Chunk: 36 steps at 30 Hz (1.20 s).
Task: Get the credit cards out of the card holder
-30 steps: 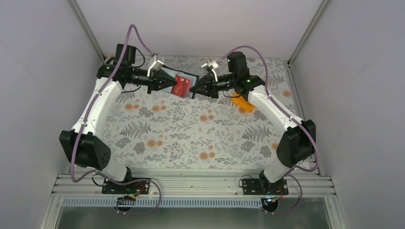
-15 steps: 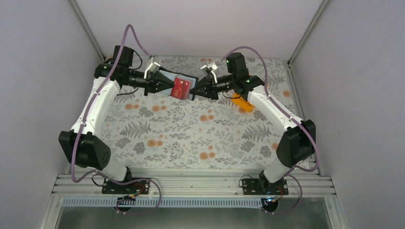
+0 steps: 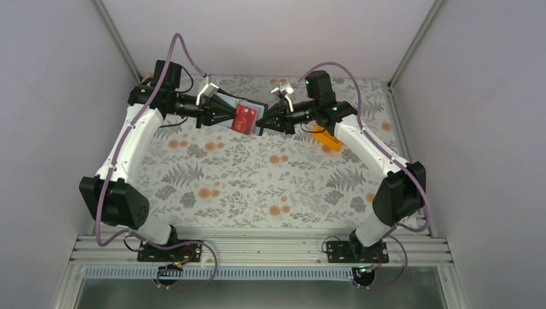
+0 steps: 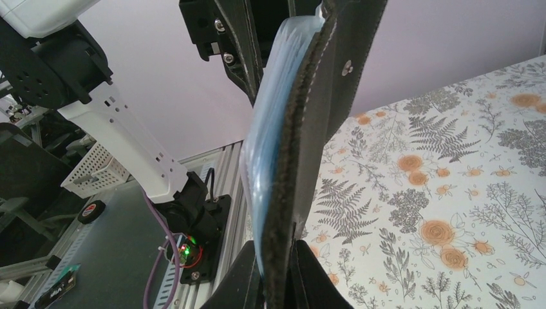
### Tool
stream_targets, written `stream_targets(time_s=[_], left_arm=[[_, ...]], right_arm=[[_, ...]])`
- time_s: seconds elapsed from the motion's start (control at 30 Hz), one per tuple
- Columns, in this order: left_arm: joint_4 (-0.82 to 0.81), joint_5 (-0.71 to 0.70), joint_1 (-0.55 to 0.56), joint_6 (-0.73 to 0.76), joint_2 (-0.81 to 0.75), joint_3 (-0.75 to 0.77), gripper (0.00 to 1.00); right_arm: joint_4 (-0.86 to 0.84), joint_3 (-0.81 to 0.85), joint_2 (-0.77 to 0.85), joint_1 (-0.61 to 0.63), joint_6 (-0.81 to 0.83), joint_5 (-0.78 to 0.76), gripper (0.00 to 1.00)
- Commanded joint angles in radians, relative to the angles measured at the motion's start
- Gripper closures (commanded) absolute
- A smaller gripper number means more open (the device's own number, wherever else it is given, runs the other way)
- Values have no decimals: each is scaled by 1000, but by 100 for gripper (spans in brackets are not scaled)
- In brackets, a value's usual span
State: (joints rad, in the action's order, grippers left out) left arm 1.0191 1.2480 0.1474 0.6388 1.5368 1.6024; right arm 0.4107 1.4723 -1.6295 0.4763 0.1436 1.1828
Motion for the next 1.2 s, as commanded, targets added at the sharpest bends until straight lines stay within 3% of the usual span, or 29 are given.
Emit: stream_targets(time_s=[0.0,0.2,0.33,0.53,0.63,1.17], left_arm=[[-48,-57,1,-16,22,16,81],[-26,-27,13,15,38,35,86],[36,10,32,80,36,44,82],[13,-6,39,52,39,40,88],[12,-6,41,40,37,48,97],[60,69,-26,70,8,84,98]], right_arm=[[7,34,16,-3,23,44,96],[13,34,17,-3,28,48,96],[14,36,16,-2,29,42,96],[17,37,17,-3,30,44,96],[17,36,23,-3,32,43,96],[125,130,-25,-15,95,34,96]])
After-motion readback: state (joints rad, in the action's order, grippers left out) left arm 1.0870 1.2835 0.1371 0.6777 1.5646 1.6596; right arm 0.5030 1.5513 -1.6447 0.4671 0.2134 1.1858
